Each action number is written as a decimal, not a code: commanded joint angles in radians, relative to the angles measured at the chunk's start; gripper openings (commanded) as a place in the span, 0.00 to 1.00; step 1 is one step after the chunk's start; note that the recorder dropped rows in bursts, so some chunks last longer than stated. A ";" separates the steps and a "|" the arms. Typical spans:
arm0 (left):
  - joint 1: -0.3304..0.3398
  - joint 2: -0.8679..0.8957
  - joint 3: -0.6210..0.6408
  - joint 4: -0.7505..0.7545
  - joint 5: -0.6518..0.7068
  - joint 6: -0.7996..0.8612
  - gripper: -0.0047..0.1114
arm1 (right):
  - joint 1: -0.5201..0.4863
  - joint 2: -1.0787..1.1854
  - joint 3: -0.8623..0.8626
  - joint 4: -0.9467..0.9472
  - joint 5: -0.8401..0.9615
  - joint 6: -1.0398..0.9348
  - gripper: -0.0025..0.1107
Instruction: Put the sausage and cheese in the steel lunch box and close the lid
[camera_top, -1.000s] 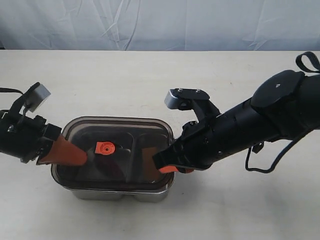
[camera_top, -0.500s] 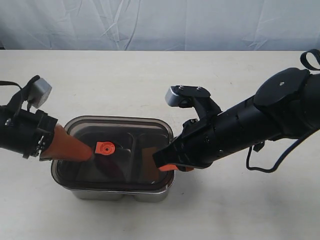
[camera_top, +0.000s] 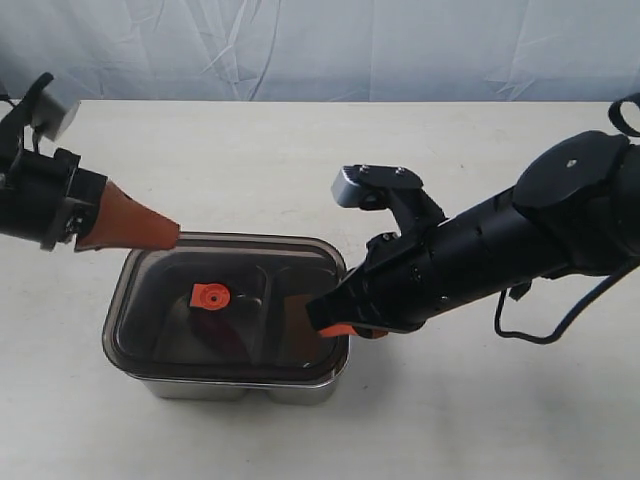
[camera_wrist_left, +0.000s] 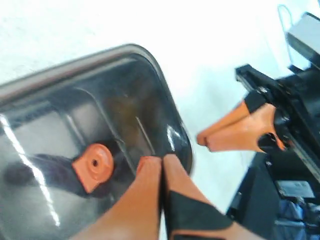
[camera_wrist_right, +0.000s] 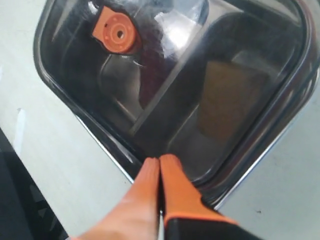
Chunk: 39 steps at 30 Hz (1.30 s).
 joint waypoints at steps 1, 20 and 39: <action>-0.002 -0.009 -0.015 -0.009 -0.198 0.001 0.04 | 0.001 -0.061 0.001 -0.005 -0.014 -0.003 0.01; -0.004 0.172 -0.068 0.076 -0.397 0.004 0.04 | 0.001 -0.112 0.001 -0.005 -0.079 -0.005 0.01; -0.004 0.230 -0.068 0.100 -0.240 0.004 0.04 | 0.001 -0.040 0.001 -0.003 -0.117 -0.005 0.01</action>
